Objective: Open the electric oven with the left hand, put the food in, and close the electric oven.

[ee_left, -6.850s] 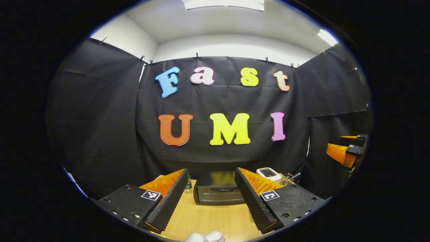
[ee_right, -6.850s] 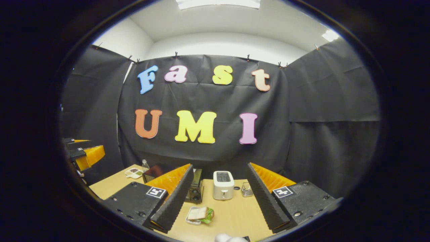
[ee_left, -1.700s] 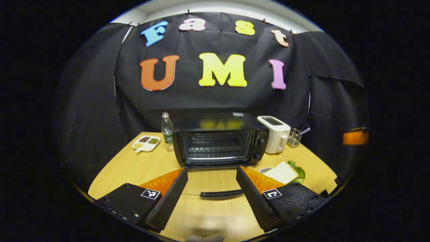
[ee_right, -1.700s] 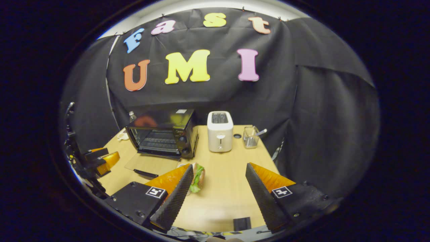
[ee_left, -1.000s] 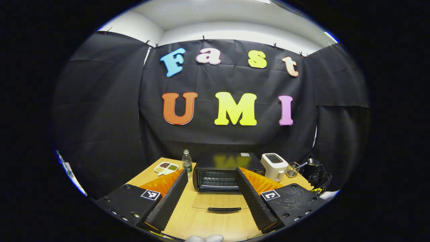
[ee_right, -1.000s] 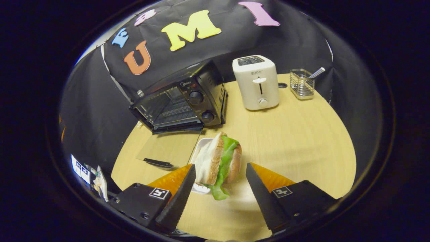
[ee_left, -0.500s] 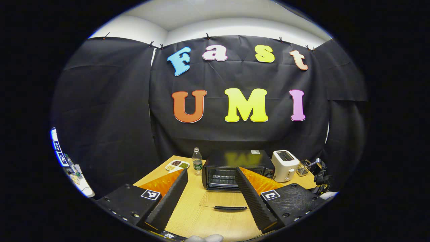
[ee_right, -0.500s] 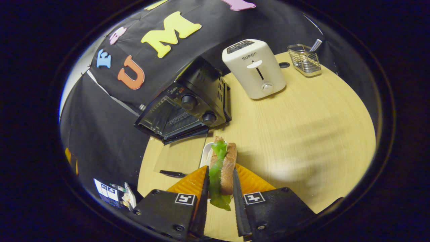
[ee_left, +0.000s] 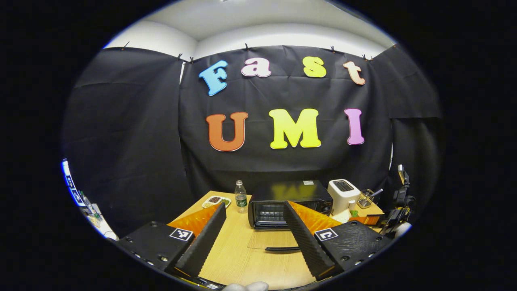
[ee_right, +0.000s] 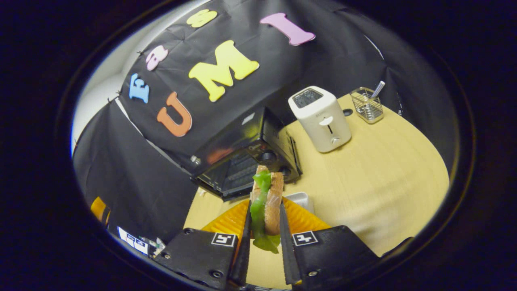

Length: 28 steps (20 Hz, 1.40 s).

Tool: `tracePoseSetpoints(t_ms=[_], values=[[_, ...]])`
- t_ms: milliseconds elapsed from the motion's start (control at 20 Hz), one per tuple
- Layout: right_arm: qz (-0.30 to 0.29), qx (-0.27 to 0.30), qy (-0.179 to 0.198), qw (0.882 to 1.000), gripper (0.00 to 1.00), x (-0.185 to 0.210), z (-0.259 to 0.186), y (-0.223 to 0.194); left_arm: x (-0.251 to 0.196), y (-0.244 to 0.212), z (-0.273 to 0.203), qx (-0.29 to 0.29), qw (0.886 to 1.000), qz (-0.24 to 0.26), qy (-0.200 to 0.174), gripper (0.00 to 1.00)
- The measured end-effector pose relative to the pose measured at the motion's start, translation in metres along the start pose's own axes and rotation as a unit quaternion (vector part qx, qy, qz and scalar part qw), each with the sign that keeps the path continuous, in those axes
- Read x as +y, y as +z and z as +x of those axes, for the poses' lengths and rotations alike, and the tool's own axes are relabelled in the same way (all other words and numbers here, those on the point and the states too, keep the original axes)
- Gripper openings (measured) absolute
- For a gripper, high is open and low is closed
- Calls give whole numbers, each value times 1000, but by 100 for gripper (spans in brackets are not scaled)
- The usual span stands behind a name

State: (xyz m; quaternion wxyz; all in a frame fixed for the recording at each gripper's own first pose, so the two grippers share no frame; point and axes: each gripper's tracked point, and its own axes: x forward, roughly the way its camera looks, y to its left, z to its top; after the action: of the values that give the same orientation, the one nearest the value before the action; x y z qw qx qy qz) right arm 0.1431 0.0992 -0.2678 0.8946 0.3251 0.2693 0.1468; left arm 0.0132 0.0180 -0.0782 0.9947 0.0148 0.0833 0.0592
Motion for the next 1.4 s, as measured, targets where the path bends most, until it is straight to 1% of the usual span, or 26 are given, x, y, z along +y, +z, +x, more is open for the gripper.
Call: tracePoseSetpoints(t_ms=[100,200,300,450,600,700,800,1000,1050,1150,1200,1300,1400], values=[[23,-28,3,999,37,22,9,-13,3,-6,-3,2,1000,11,-17,94],[60,-45,3,997,37,37,26,-32,6,-12,-5,5,999,19,-32,94],[110,-60,6,992,37,50,49,-49,9,-20,-8,10,998,23,-49,94],[147,-92,4,985,37,61,82,-61,26,-29,-10,15,997,44,-56,95],[217,-123,8,968,37,73,117,-65,38,-37,-12,18,997,51,-58,95],[248,-136,5,959,37,80,142,-64,44,-42,-13,20,997,53,-58,96],[288,-153,7,945,37,88,163,-60,49,-50,-14,27,996,57,-59,95],[321,-163,12,933,37,100,207,-56,69,-61,-7,37,996,72,-47,95],[324,-162,11,932,37,101,219,-53,72,-63,-4,39,996,71,-44,96],[318,-166,-1,933,37,95,237,-50,79,-66,3,42,996,70,-37,96],[319,-172,-6,932,37,89,244,-45,83,-67,5,44,996,71,-36,95],[327,-180,-23,928,37,75,255,-40,88,-69,14,49,996,71,-32,96],[336,-191,-26,922,37,68,264,-35,91,-71,22,52,996,71,-28,96]])
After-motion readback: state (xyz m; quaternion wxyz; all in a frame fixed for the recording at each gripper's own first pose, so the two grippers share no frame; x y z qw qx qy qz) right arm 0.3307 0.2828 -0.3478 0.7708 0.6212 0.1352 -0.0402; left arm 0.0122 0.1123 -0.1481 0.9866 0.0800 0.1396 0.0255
